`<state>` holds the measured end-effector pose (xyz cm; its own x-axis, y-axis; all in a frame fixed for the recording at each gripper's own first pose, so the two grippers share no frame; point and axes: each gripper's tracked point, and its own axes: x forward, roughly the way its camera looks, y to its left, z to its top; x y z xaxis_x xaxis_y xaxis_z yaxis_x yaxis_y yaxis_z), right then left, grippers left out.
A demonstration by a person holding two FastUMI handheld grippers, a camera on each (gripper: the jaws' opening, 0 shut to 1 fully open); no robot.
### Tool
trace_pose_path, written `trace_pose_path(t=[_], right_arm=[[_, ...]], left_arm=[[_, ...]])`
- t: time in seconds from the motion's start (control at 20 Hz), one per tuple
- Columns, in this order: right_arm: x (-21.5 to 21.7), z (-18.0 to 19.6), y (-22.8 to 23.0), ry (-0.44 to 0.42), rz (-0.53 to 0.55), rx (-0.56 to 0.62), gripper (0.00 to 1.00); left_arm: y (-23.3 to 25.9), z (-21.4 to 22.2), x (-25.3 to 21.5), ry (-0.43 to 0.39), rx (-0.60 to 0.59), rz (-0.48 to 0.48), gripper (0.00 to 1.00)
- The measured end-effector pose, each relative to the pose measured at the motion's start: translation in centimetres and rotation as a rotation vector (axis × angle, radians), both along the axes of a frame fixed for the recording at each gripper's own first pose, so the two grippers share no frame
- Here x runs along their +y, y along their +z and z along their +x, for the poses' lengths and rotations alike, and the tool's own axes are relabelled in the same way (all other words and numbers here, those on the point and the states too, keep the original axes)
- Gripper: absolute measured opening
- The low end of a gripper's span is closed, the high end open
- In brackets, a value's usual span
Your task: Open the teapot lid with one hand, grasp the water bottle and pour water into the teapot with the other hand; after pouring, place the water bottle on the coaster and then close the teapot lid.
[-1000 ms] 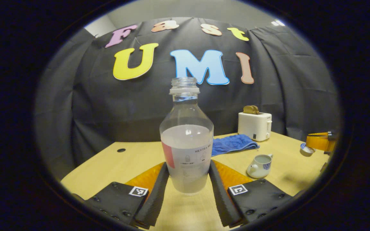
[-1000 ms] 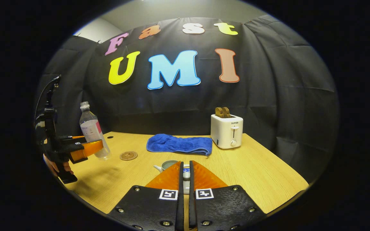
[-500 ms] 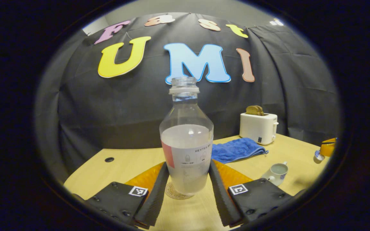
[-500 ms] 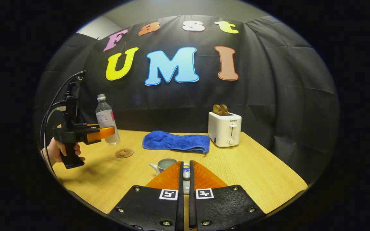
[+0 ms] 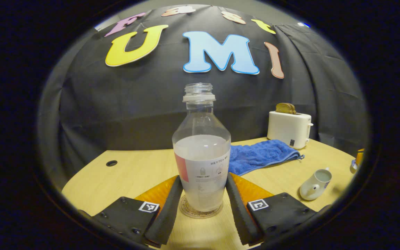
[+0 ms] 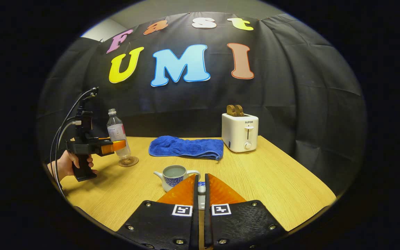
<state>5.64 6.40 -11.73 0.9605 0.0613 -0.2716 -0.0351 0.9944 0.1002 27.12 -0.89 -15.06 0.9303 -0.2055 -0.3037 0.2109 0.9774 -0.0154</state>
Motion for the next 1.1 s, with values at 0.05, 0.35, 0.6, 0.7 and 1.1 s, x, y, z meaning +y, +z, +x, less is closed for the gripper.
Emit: trace_pose_path(t=[0.05, 0.35, 0.6, 0.7, 1.1], right_arm=[[0.0, 0.0, -0.1, -0.002, 0.002, 0.002, 0.06], [0.1, 0.2, -0.6, 0.003, -0.007, 0.010, 0.06], [0.0, 0.3, -0.6, -0.003, -0.006, 0.009, 0.06], [0.0, 0.3, -0.6, -0.003, -0.007, 0.010, 0.06], [0.1, 0.2, -0.5, -0.005, -0.019, 0.005, 0.06]], left_arm=[[-0.3, 0.1, 0.0, 0.000, 0.010, -0.004, 0.85], [-2.1, 0.9, 0.6, 0.008, 0.052, 0.018, 0.85], [-3.0, 1.2, 0.8, 0.017, 0.078, -0.001, 0.85], [-3.0, 1.2, 0.9, 0.021, 0.076, 0.008, 0.87], [-3.0, 1.5, 1.3, 0.028, 0.070, 0.007, 0.87]])
